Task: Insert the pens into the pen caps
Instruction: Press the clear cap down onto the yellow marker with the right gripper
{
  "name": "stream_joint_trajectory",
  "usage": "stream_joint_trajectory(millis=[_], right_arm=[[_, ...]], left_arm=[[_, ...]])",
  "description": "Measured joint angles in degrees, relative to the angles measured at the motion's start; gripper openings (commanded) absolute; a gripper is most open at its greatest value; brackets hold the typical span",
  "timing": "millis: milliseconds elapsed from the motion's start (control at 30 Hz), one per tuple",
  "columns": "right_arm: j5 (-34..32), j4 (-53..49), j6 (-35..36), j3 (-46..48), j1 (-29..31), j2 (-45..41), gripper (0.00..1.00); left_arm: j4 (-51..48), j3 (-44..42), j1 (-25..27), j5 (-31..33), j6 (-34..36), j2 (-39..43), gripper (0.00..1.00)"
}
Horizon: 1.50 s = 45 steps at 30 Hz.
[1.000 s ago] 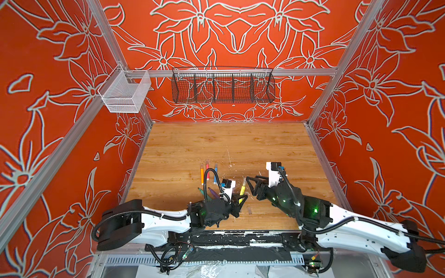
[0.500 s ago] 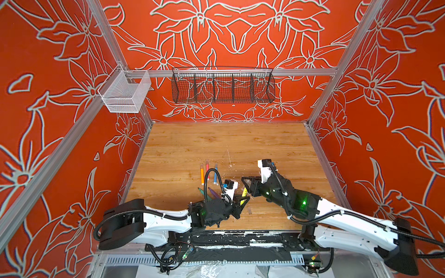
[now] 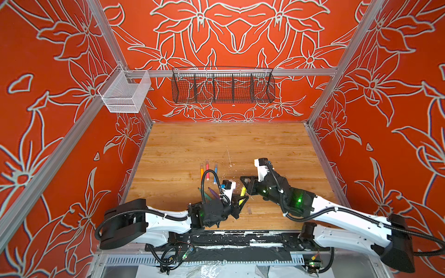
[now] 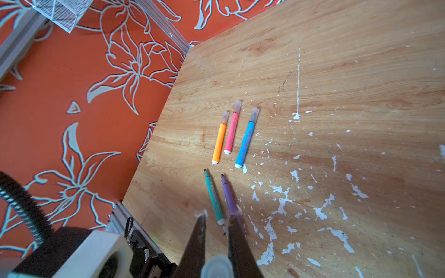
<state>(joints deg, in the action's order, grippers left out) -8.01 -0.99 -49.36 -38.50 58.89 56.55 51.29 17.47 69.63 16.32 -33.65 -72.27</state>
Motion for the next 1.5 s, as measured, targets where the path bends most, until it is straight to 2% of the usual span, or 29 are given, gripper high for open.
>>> stream_joint_trajectory(millis=[300, 800, 1233, 1500], right_arm=[[-3.3, 4.2, -0.6, 1.2, 2.2, -1.9, 0.0], [-9.7, 12.8, -1.7, 3.3, 5.9, -0.8, 0.0], [-17.6, 15.9, -1.7, 3.3, 8.3, 1.8, 0.0], [-19.3, 16.7, -1.4, 3.7, 8.7, 2.2, 0.0]], left_arm=[[-6.9, 2.5, -0.1, 1.1, 2.2, 4.6, 0.0], [-20.5, 4.9, -6.6, -8.8, 6.9, 12.9, 0.0], [-26.7, 9.5, -11.4, -15.6, 8.7, 10.1, 0.0], [-29.4, 11.3, -13.8, -21.0, 8.2, 9.0, 0.0]])
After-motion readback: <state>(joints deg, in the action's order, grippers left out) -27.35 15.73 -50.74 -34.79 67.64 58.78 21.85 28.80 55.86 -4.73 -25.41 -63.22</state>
